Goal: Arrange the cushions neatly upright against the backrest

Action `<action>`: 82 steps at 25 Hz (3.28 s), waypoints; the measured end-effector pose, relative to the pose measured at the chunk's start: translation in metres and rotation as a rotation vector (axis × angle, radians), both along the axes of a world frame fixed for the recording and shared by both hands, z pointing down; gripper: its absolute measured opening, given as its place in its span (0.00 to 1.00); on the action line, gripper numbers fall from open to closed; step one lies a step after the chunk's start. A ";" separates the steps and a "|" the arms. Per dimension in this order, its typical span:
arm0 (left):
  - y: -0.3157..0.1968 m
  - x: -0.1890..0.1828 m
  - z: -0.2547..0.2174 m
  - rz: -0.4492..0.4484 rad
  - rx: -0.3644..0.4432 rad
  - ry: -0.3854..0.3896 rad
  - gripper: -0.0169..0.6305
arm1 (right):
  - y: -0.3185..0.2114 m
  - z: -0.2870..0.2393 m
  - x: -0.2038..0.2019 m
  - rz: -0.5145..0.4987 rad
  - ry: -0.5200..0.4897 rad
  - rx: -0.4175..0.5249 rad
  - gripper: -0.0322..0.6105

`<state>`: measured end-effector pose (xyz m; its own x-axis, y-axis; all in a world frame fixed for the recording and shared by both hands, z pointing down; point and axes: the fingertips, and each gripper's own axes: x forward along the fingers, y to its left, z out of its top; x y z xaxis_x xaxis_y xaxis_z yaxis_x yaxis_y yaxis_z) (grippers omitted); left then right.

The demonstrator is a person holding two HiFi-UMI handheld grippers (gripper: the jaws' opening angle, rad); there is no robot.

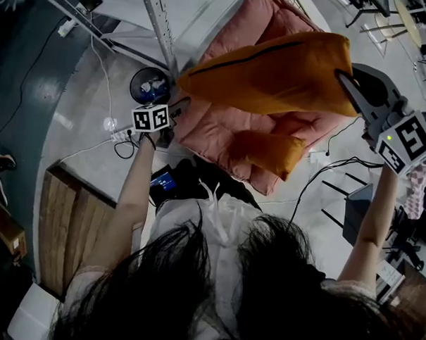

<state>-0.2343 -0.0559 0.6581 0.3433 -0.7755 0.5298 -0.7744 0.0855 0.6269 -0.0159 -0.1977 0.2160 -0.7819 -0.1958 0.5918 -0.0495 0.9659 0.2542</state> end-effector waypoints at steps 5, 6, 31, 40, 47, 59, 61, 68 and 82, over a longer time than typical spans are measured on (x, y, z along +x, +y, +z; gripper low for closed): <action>-0.048 0.034 -0.018 0.147 0.129 0.119 0.62 | 0.004 -0.029 0.017 0.037 -0.014 0.067 0.14; -0.053 0.043 -0.017 0.152 0.132 0.174 0.62 | 0.005 -0.033 0.020 0.044 -0.015 0.075 0.14; -0.191 0.116 -0.076 0.035 0.343 0.615 0.28 | -0.042 -0.027 0.140 0.394 -0.142 0.080 0.09; -0.215 0.047 -0.157 0.019 0.452 0.356 0.25 | -0.064 0.066 0.221 0.666 -0.264 -0.099 0.09; -0.223 0.060 -0.202 0.158 0.412 0.128 0.24 | -0.057 0.128 0.268 0.864 -0.393 -0.279 0.09; -0.293 0.101 -0.168 0.273 0.254 -0.285 0.18 | -0.117 0.245 0.314 1.102 -0.421 -0.475 0.09; -0.303 0.096 -0.147 0.278 0.185 -0.358 0.18 | -0.135 0.263 0.307 1.105 -0.303 -0.444 0.09; -0.337 0.102 -0.122 0.274 0.135 -0.347 0.18 | -0.180 0.332 0.308 1.140 0.056 -0.404 0.09; -0.374 0.111 -0.095 0.199 0.178 -0.257 0.19 | -0.217 0.380 0.303 1.155 0.233 -0.385 0.09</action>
